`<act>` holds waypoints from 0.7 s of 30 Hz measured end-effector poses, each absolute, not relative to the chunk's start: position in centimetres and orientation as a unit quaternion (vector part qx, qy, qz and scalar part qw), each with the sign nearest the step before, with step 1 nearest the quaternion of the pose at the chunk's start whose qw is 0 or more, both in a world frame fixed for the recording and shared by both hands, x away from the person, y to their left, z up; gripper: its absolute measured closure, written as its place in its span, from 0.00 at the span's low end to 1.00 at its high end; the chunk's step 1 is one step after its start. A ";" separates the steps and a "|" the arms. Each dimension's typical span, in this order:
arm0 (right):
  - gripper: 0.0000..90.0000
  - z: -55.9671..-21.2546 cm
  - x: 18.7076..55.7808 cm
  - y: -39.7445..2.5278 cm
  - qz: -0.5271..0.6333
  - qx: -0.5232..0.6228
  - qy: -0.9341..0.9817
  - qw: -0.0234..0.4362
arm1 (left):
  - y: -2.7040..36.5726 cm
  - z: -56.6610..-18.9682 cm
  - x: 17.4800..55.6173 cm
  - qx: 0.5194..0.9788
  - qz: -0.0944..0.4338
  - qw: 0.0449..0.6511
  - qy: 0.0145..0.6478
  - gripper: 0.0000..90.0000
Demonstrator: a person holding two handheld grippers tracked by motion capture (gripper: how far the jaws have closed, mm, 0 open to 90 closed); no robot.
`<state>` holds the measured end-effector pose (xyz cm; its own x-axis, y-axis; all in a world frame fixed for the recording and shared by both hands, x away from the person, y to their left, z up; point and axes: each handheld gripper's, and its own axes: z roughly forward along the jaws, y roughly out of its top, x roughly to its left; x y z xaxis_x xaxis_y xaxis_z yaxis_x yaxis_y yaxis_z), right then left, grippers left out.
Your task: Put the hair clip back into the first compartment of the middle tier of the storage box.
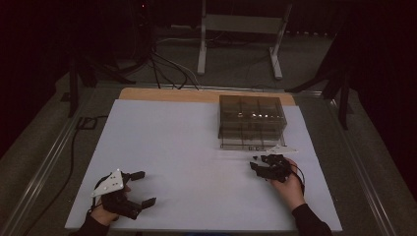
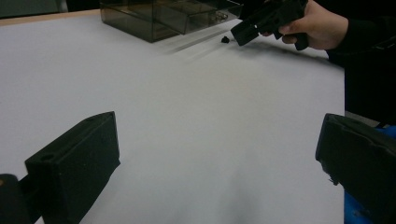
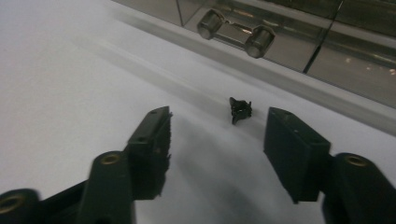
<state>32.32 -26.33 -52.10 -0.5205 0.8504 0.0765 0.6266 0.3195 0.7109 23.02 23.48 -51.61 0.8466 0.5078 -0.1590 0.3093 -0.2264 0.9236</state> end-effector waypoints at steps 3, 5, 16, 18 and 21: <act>0.50 -52.2 32.6 -26.2 0.351 0.462 0.798 0.163 | 23.5 -51.6 23.0 0.779 0.088 0.563 0.261 0.01; 0.51 -52.1 32.6 -26.2 0.349 0.461 0.799 0.167 | 23.5 -51.6 23.0 0.778 0.088 0.564 0.263 0.01; 0.62 -52.4 33.6 -25.7 0.330 0.449 0.812 0.176 | 23.5 -51.6 23.1 0.778 0.087 0.564 0.262 0.01; 0.65 -52.5 33.8 -25.6 0.331 0.449 0.811 0.175 | 23.5 -51.6 23.0 0.778 0.088 0.563 0.263 0.01; 0.67 -52.5 34.0 -25.5 0.330 0.447 0.812 0.177 | 23.5 -51.6 23.0 0.778 0.088 0.564 0.262 0.01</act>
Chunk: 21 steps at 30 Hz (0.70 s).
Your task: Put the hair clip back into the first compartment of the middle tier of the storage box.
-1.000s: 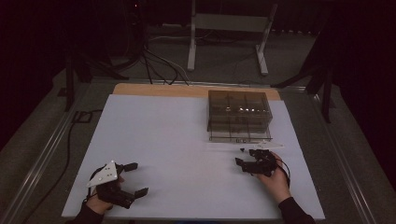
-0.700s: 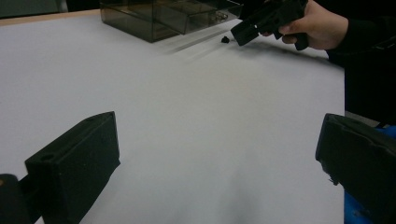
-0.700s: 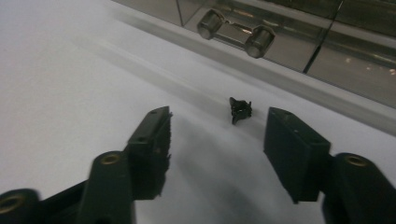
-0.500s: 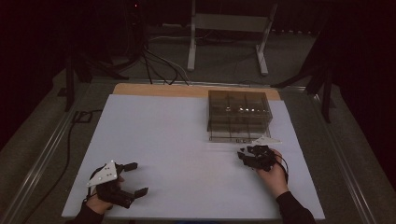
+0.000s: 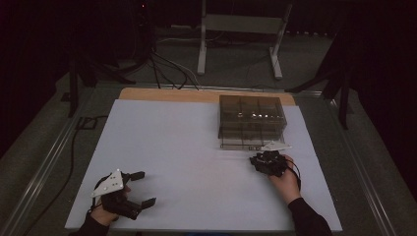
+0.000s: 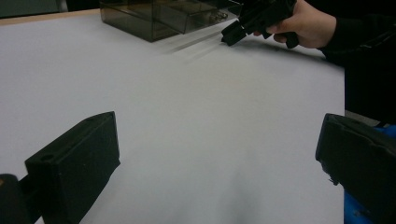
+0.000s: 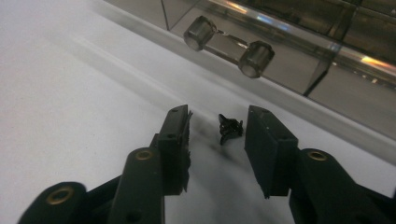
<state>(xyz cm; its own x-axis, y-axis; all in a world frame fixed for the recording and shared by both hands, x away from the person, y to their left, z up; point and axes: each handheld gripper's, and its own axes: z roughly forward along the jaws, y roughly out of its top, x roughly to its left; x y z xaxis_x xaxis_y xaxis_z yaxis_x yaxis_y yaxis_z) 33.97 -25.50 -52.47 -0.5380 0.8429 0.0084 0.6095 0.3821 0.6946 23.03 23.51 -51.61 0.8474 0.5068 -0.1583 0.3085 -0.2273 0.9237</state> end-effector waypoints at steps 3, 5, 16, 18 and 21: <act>0.69 -52.5 34.1 -25.4 0.330 0.448 0.811 0.179 | 23.5 -51.7 23.0 0.780 0.088 0.562 0.261 0.01; 0.71 -52.5 34.2 -25.4 0.331 0.448 0.811 0.180 | 23.5 -51.6 23.0 0.780 0.088 0.562 0.260 0.01; 0.86 -52.5 34.5 -25.4 0.328 0.451 0.810 0.180 | 23.5 -51.7 23.0 0.780 0.088 0.562 0.261 0.01; 0.87 -52.4 34.6 -25.5 0.328 0.453 0.809 0.178 | 23.5 -51.7 23.0 0.779 0.087 0.562 0.263 0.01; 0.87 -52.4 34.5 -25.5 0.327 0.452 0.810 0.180 | 23.5 -51.6 23.0 0.780 0.088 0.562 0.261 0.01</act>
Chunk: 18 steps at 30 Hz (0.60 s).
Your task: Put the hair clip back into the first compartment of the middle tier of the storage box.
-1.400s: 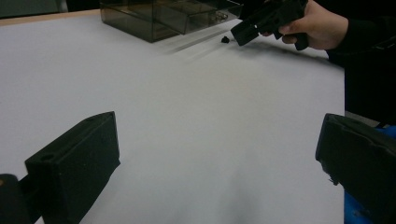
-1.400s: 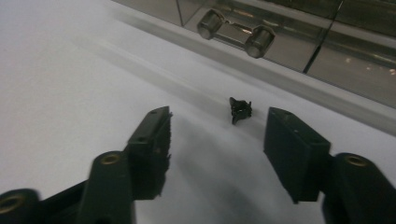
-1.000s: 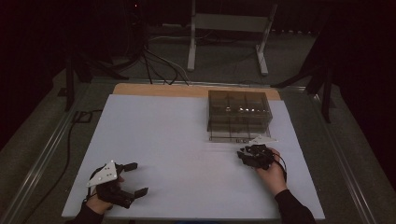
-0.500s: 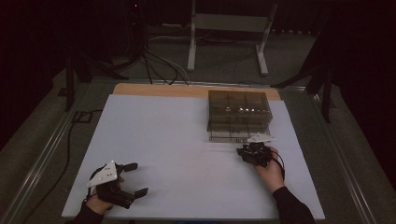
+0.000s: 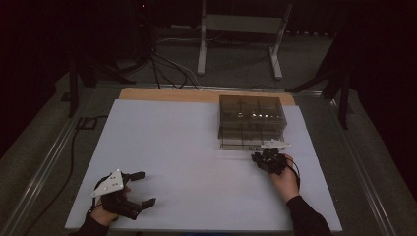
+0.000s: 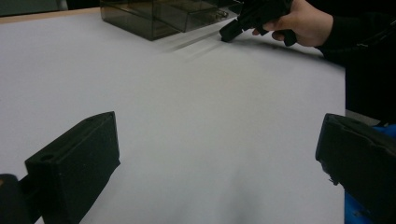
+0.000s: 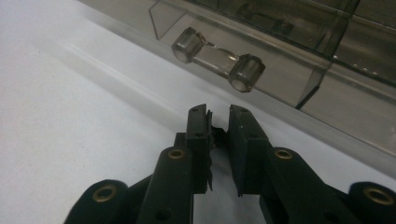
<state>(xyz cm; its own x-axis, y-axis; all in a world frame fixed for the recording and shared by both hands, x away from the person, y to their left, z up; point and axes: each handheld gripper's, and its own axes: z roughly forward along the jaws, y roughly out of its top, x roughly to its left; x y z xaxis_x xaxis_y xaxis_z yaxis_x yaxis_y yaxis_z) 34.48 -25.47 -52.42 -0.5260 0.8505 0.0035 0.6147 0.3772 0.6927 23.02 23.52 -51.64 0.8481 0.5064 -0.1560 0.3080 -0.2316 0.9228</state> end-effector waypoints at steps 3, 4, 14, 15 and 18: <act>0.87 -52.4 34.4 -25.5 0.328 0.453 0.810 0.177 | 23.5 -51.7 23.0 0.779 0.088 0.562 0.263 0.01; 0.87 -52.4 34.4 -25.5 0.328 0.453 0.810 0.177 | 23.5 -51.7 23.0 0.779 0.088 0.562 0.263 0.01; 0.87 -52.0 33.7 -25.5 0.331 0.450 0.811 0.175 | 23.5 -51.6 23.0 0.780 0.088 0.562 0.261 0.01; 0.87 -52.0 33.6 -25.5 0.332 0.451 0.810 0.174 | 23.5 -51.7 23.0 0.780 0.088 0.562 0.261 0.01; 0.87 -51.9 33.6 -25.6 0.334 0.450 0.810 0.174 | 23.5 -51.7 23.0 0.780 0.087 0.562 0.260 0.01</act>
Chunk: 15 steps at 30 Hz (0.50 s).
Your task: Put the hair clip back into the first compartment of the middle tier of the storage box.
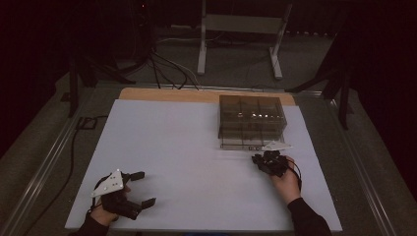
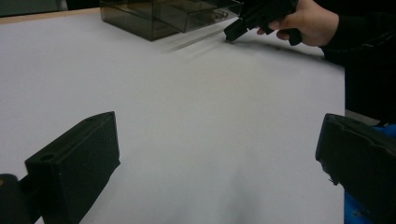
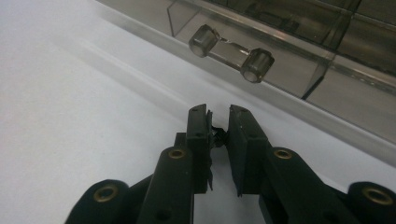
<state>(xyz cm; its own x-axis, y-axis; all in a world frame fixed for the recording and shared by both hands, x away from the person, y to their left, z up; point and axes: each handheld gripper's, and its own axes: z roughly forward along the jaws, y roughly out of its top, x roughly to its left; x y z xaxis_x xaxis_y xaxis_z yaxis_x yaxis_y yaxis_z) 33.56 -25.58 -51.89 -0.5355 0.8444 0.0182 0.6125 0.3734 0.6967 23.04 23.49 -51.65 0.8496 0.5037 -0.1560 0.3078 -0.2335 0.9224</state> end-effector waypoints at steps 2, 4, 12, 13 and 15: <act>0.87 -51.7 33.3 -25.7 0.336 0.449 0.810 0.172 | 23.5 -51.7 23.0 0.779 0.087 0.563 0.262 0.01; 0.87 -51.7 33.2 -25.6 0.335 0.449 0.810 0.172 | 23.5 -51.6 23.0 0.781 0.088 0.561 0.260 0.01; 0.87 -51.6 32.6 -25.5 0.334 0.443 0.815 0.167 | 23.5 -51.6 23.1 0.779 0.087 0.563 0.262 0.01; 0.87 -51.5 32.4 -25.5 0.335 0.442 0.815 0.167 | 23.5 -51.7 23.1 0.778 0.086 0.563 0.263 0.01; 0.87 -51.3 32.3 -25.6 0.336 0.444 0.814 0.166 | 23.5 -51.7 23.0 0.780 0.087 0.562 0.262 0.01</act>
